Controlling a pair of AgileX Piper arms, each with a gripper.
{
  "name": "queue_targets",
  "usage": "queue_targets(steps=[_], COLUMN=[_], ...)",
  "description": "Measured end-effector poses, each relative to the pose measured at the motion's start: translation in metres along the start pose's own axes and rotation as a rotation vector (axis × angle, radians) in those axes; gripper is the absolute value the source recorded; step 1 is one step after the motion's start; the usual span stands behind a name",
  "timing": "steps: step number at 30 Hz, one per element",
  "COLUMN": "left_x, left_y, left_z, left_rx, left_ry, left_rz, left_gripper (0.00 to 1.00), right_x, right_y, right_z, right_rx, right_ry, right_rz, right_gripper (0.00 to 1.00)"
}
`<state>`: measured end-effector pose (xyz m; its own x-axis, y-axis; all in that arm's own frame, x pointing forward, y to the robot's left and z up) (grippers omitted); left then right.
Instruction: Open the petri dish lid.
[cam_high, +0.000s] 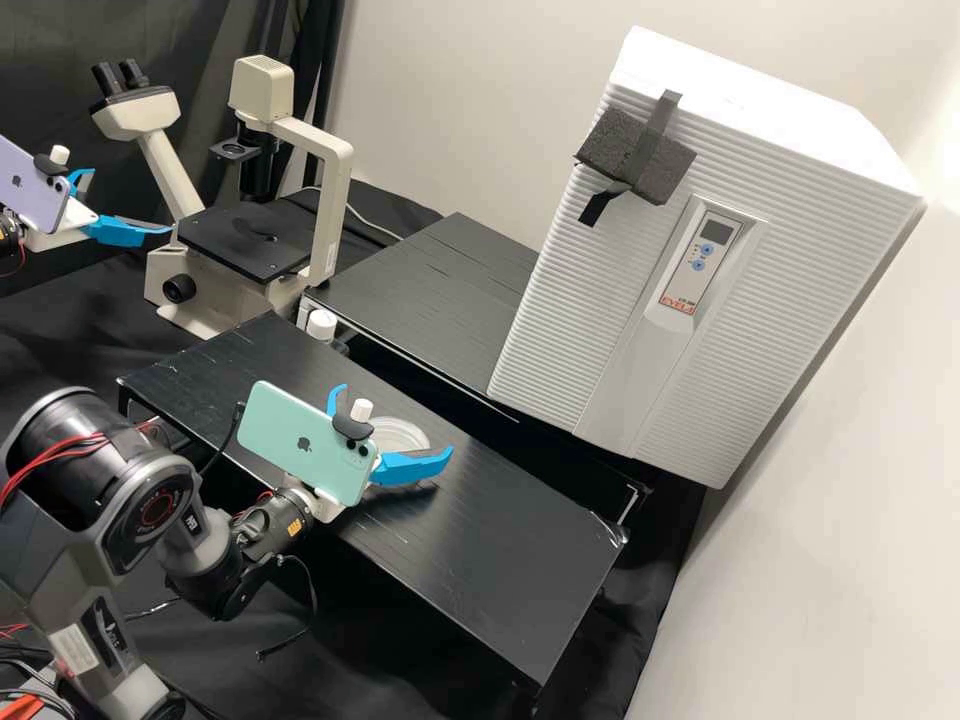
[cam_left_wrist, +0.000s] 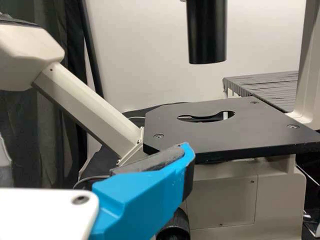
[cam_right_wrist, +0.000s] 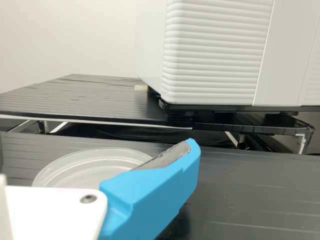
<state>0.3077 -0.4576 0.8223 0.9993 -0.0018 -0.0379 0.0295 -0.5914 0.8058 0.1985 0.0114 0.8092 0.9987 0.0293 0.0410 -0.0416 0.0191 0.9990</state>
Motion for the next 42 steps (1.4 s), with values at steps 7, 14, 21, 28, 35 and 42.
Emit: queue_targets(steps=[7,14,21,28,35,42], left_x=[0.0000,0.0000,0.0000,0.0000,0.0000,0.0000], left_y=[0.0000,0.0000,0.0000,0.0000,0.0000,0.0000], left_z=[0.0000,0.0000,0.0000,0.0000,0.0000,0.0000], left_rx=[0.000,0.000,0.000,0.000,0.000,0.000], left_ry=[0.000,0.000,0.000,0.000,0.000,0.000], left_rz=[0.000,0.000,0.000,0.000,0.000,0.000], left_gripper=[1.00,1.00,1.00,1.00,1.00,1.00], right_x=[0.0004,0.0009,0.0010,0.0014,0.0014,0.0014], right_y=[-0.0016,-0.0019,-0.0018,-0.0030,-0.0028,-0.0025], right_z=[-0.0006,0.0017,0.0024,0.0036,0.0034,0.0032], right_rx=[-0.006,-0.020,-0.018,-0.017,-0.017,-0.017], right_ry=[0.000,-0.018,-0.024,-0.030,-0.028,-0.026], right_rz=[0.000,0.004,0.007,0.001,0.002,0.006], right_gripper=[0.00,0.00,0.00,0.00,0.00,0.00])
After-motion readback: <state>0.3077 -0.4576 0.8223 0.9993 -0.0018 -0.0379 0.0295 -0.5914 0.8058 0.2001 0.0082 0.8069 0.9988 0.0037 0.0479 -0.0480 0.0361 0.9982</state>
